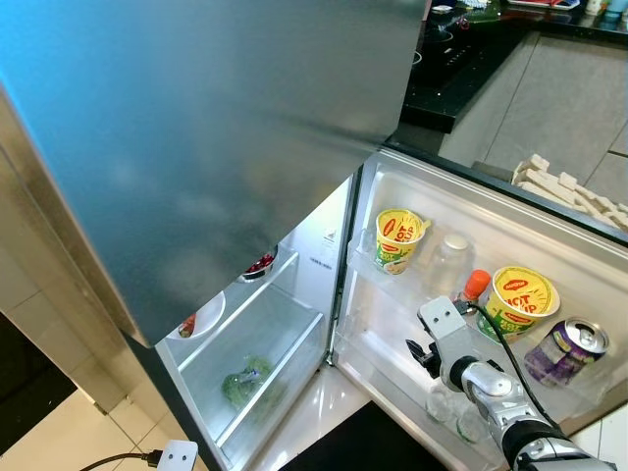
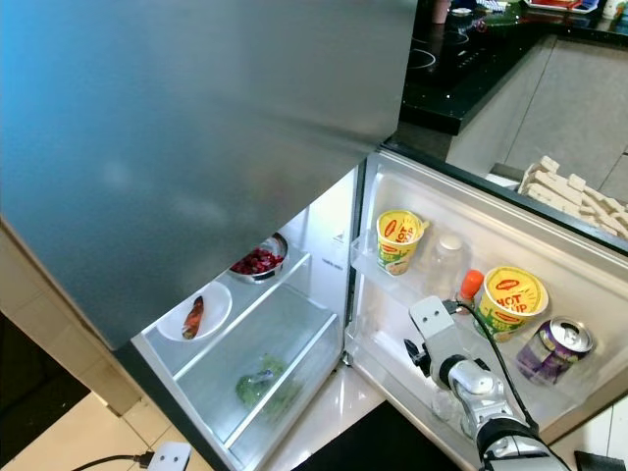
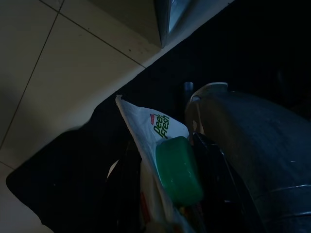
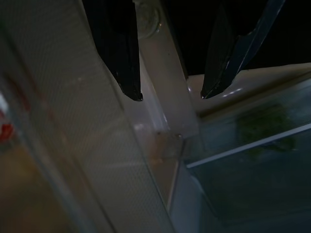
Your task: Restocking fridge
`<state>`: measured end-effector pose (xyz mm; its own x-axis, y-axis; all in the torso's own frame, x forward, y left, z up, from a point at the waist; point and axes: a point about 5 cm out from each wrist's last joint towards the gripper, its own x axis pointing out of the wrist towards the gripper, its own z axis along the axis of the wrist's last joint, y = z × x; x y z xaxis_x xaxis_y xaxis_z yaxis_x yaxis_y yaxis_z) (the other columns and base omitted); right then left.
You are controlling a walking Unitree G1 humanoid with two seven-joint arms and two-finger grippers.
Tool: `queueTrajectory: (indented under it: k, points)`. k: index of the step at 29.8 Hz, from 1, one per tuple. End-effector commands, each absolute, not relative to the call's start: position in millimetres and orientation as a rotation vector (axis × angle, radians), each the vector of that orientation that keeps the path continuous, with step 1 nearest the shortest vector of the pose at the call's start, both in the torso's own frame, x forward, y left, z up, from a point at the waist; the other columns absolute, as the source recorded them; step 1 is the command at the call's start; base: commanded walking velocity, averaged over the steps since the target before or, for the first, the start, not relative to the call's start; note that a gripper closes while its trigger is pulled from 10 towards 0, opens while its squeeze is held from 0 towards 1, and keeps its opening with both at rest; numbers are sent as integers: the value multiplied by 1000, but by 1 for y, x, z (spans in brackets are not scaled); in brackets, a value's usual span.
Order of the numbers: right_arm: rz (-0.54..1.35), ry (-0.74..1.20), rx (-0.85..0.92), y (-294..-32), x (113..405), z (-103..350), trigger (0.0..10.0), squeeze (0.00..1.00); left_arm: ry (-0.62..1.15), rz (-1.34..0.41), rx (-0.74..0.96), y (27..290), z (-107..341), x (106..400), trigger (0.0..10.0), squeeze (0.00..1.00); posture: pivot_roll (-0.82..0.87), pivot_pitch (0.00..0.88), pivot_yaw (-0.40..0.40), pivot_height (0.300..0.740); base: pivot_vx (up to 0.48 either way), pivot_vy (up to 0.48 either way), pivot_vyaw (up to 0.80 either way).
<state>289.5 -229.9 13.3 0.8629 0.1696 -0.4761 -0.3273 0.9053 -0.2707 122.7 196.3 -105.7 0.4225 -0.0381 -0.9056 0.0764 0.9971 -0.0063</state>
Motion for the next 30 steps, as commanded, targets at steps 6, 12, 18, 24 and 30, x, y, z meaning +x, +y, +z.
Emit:
queueTrajectory:
  k: [6, 12, 18, 24, 30]
  points:
    - [75, 513, -484, -263, 281, 12, 10000, 0, 1166, -98, 16, 188, -110, 113, 10000, 0, -46, 0, -19, 740, 0, 0, 0]
    - [40, 506, -503, -270, 280, 14, 10000, 0, 1165, -99, 20, 189, -109, 114, 10000, 0, -49, 0, -18, 740, 0, 0, 0]
    - [72, 607, -511, -259, 259, -12, 10000, 0, 1160, -101, 13, 188, -109, 115, 10000, 0, -50, 0, -19, 740, 0, 0, 0]
    - [77, 682, -523, -256, 239, -29, 10000, 0, 1154, -101, 0, 186, -109, 116, 10000, 0, -45, 0, -22, 740, 0, 0, 0]
    - [129, 793, -502, -248, 206, -54, 10000, 0, 1159, -105, -2, 185, -110, 114, 10000, 0, -45, 0, -22, 740, 0, 0, 0]
